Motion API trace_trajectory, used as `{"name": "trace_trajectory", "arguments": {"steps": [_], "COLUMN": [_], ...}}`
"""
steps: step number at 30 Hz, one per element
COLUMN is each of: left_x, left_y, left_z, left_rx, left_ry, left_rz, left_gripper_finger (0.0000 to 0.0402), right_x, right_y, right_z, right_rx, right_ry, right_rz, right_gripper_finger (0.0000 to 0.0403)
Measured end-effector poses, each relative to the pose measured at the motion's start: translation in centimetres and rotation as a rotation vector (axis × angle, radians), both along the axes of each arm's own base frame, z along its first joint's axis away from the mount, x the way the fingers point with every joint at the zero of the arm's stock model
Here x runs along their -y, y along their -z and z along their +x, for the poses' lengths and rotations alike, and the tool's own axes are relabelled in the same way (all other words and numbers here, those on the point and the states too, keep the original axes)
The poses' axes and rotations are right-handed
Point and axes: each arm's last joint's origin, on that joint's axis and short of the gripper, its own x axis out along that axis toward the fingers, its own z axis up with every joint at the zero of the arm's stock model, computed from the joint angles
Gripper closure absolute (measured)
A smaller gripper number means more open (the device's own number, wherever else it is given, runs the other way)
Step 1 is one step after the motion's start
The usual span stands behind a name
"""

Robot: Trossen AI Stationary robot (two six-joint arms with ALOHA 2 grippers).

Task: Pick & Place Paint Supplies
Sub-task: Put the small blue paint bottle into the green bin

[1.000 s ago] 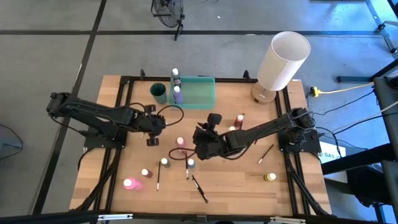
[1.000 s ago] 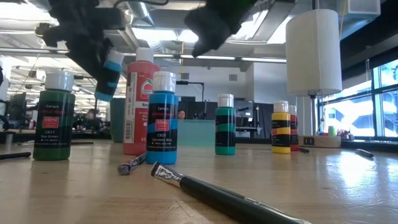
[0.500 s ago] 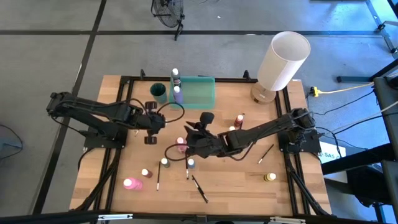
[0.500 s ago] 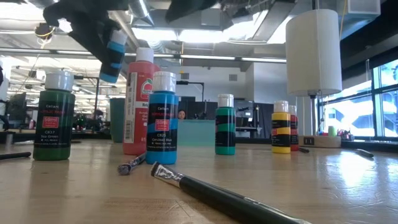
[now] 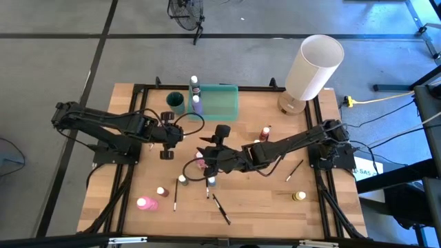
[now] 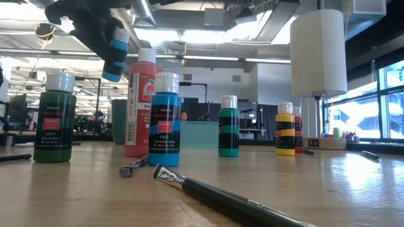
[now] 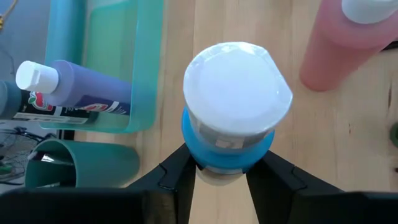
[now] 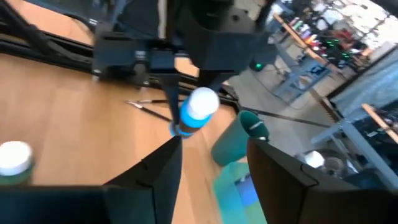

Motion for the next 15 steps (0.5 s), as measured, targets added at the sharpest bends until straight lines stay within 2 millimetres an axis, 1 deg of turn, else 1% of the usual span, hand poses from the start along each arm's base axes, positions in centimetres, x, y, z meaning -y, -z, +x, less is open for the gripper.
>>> {"name": "trace_trajectory", "arguments": {"steps": [5, 8, 11, 15], "left_x": [0.0, 0.01, 0.0, 0.01], "left_y": [0.0, 0.0, 0.0, 0.0], "left_z": [0.0, 0.01, 0.01, 0.01], "left_rx": [-0.001, -0.005, -0.011, -0.025], "left_ry": [0.004, 0.013, 0.029, 0.064], "left_rz": [0.003, 0.007, 0.016, 0.035], "left_gripper_finger": [0.028, 0.0281, 0.028, 0.028], "right_x": [0.03, -0.03, 0.32, 0.88], "right_y": [-0.17, -0.19, -0.26, -0.22], "right_z": [0.11, 0.17, 0.34, 0.48], "right_rx": [-0.001, 0.003, 0.019, 0.018], "right_ry": [-0.015, -0.034, -0.046, -0.032], "right_rz": [-0.035, -0.024, 0.014, 0.016], "right_gripper_finger": [0.022, 0.022, 0.022, 0.022]}}
